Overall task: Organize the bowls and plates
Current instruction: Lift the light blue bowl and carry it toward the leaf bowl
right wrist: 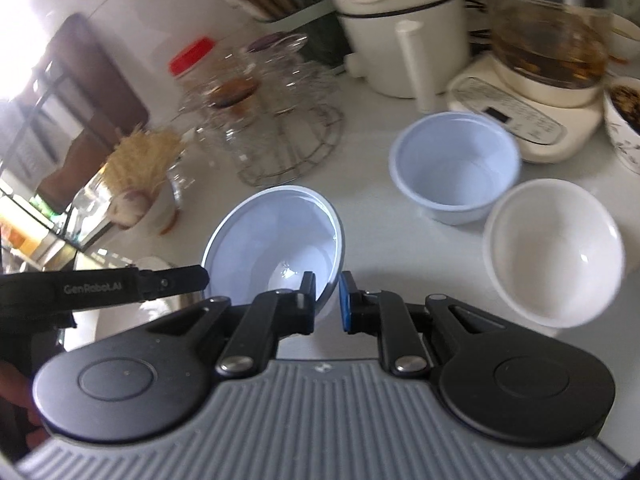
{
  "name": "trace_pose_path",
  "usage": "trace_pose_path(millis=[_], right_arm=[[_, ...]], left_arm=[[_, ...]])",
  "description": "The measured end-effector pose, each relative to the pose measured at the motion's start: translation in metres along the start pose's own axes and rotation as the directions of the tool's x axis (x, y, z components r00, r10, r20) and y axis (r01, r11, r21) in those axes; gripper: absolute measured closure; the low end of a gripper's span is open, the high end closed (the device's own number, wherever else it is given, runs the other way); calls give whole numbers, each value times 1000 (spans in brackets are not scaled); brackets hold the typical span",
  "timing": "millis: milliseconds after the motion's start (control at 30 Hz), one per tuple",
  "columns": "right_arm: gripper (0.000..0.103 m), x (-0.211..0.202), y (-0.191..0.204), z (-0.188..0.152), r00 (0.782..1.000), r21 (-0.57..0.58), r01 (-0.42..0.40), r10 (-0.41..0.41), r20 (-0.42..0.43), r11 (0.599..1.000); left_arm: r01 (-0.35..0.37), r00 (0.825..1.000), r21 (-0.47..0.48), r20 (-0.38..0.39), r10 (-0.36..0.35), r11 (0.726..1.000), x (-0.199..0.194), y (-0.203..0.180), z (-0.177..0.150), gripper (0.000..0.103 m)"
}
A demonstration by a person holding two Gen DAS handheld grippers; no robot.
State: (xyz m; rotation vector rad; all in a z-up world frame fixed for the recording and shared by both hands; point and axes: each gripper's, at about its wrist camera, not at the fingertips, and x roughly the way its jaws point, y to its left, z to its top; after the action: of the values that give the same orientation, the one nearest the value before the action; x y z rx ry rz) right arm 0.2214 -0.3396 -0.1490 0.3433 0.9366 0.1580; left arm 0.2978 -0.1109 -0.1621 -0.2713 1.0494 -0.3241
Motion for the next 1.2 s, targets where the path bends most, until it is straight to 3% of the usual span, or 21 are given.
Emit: trace_pose_path(millis=[300,1100,1200], right_arm=[[88,24,21,-6,1000,-66,12,-13,-24,998],[86,43,22,-7,994,-55,75,-80,-77,996],[85,41,22,-5,993,-55,87,-91,-72,995]], left_arm=[[-55,998,38,-17,56,998,5,22,-5,96],[-17,998,2,-53,17,1000,20,32,-14,95],[-21,999,-29,-43,20,999,18,37,-14,85]])
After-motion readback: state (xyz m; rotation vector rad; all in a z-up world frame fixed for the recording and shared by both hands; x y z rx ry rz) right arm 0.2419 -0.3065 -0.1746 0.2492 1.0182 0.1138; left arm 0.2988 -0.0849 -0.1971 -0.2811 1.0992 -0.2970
